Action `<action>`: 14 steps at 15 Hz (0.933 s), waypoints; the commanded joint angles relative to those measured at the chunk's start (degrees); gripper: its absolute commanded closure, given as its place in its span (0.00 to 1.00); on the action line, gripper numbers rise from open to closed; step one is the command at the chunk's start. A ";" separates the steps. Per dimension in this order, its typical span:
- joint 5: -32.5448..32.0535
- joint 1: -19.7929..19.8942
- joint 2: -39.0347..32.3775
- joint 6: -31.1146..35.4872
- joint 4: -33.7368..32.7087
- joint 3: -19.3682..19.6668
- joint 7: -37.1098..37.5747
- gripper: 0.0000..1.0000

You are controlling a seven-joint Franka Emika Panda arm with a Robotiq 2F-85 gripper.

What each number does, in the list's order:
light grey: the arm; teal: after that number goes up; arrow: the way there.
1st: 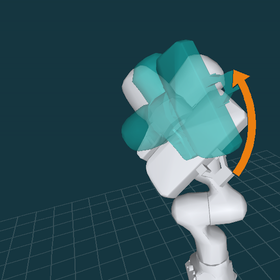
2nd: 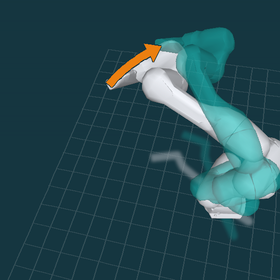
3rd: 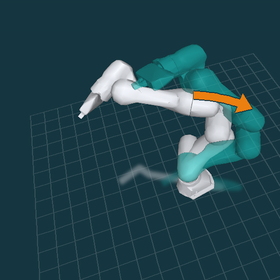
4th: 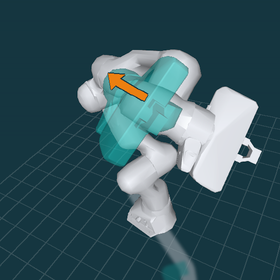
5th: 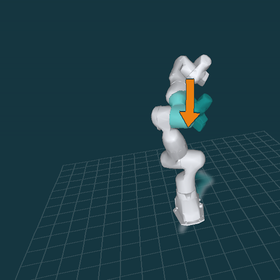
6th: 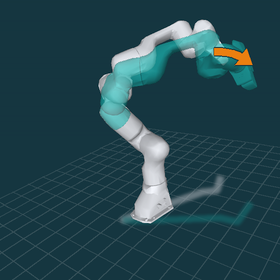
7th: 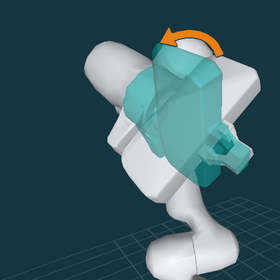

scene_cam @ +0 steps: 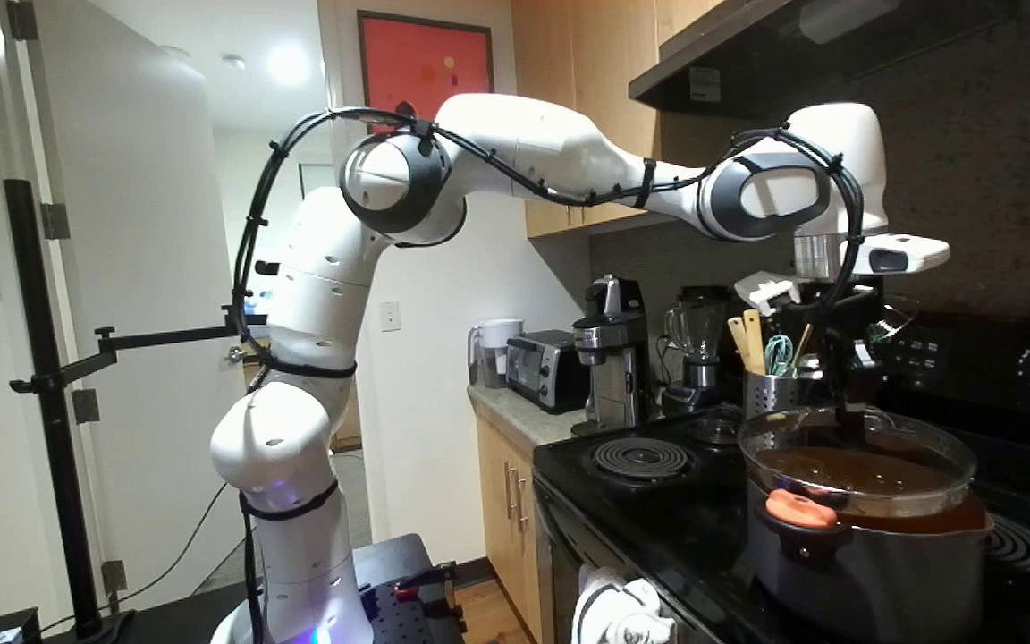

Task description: Take the lid from the stove and place it on the black pot

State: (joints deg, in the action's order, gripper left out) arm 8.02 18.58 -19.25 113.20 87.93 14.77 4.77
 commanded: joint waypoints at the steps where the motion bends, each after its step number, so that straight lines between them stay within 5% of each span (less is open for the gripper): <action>1: -0.58 0.24 -1.02 -2.05 -3.21 0.17 2.15 0.96; 14: -1.39 0.09 -2.66 -2.31 -4.33 0.09 2.69 0.96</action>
State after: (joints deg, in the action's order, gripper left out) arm 7.86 18.93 -21.42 113.20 86.22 14.77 5.02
